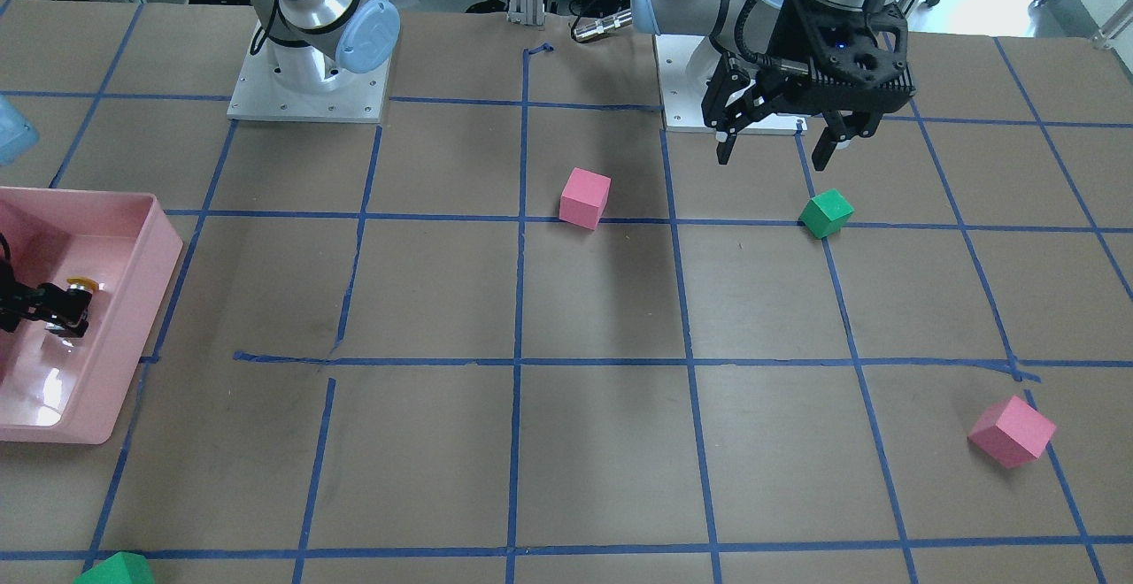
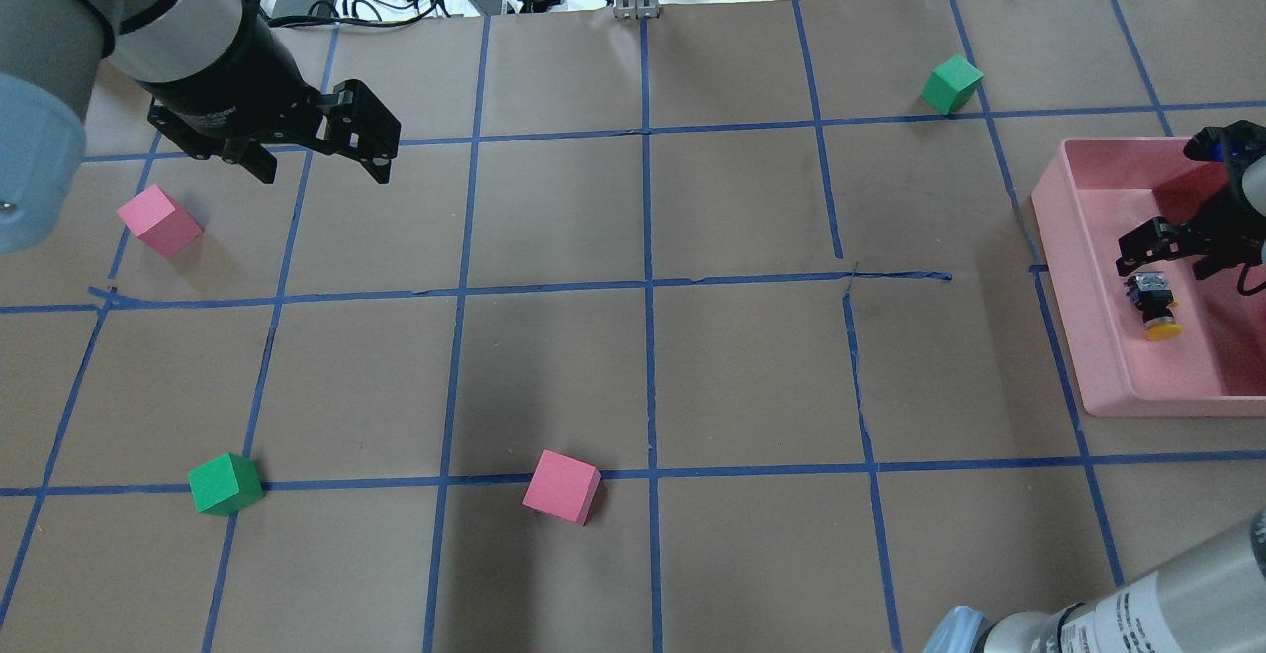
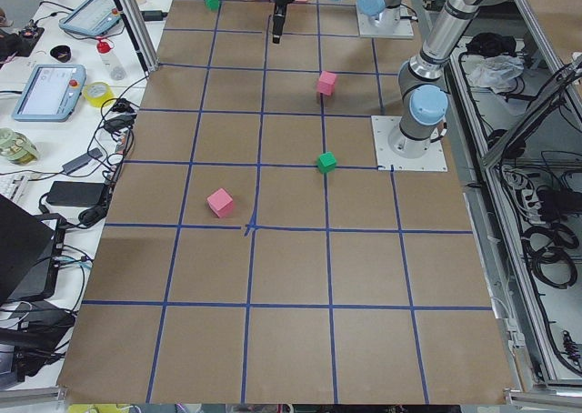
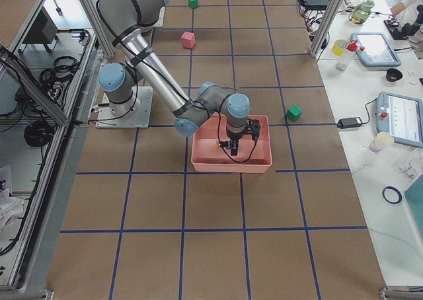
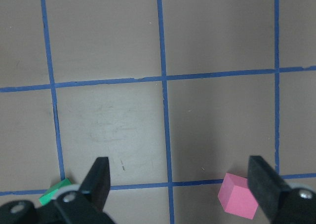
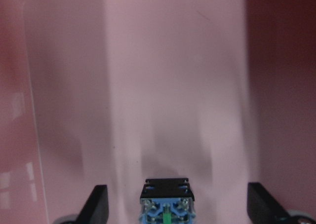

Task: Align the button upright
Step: 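Lower the right gripper into the box and close on the button's black body, then lift the button out of the pink box with the right gripper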

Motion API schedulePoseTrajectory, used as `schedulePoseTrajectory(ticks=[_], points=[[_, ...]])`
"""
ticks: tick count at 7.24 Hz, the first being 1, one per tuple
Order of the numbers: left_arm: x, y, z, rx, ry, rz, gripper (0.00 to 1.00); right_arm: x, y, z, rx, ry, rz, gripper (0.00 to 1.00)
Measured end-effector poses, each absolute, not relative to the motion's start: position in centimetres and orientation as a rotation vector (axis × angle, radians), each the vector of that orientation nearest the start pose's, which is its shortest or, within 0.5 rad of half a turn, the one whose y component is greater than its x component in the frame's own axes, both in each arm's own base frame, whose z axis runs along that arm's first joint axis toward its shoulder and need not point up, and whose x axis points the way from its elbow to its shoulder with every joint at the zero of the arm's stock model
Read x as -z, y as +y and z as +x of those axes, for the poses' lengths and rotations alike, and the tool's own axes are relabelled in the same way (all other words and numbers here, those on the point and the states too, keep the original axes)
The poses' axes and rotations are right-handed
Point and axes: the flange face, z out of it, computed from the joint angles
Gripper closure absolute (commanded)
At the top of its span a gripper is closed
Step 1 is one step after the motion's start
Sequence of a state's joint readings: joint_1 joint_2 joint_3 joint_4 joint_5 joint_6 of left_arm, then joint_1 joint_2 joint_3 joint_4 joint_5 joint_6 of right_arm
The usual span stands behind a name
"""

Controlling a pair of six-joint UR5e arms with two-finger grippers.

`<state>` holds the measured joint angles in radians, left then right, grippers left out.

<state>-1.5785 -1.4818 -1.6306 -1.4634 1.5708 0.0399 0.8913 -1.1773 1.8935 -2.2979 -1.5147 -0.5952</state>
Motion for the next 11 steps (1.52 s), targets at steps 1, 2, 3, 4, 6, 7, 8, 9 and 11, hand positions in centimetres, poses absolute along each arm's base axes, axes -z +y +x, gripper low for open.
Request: schedulePoseTrajectory(ticks=[1,2,3,4,6,7,8,9,11], points=[[-51.21,-46.56,-13.69,0.214,3.131,0.074,0.00,-19.63,-52.28,-24.38,0.059,3.096,0.130,0.00],[-51.21,-46.56,-13.69,0.214,3.131,0.075,0.00,-19.41,-52.30,-24.39,0.055,3.094,0.130,0.00],[-51.21,-46.56,-13.68,0.214,3.131,0.074,0.00,-19.27,-52.29,-24.39,0.051,3.093,0.130,0.00],[-51.21,-46.56,-13.67,0.214,3.131,0.074,0.00,-19.20,-52.25,-24.38,0.047,3.094,0.129,0.00],[-51.21,-46.56,-13.67,0.214,3.131,0.074,0.00,-19.07,-52.14,-24.32,0.041,3.094,0.129,0.04],[-51.22,-46.56,-13.66,0.214,3.131,0.074,0.00,-19.05,-52.11,-24.29,0.039,3.092,0.129,0.12],[-51.21,-46.56,-13.66,0.214,3.131,0.073,0.00,-19.04,-52.06,-24.28,0.034,3.093,0.127,0.23],[-51.22,-46.57,-13.65,0.214,3.131,0.073,0.00,-19.06,-52.01,-24.31,0.028,3.097,0.122,0.32],[-51.21,-46.57,-13.65,0.214,3.131,0.073,0.00,-19.04,-51.97,-24.35,0.022,3.102,0.101,0.57]])
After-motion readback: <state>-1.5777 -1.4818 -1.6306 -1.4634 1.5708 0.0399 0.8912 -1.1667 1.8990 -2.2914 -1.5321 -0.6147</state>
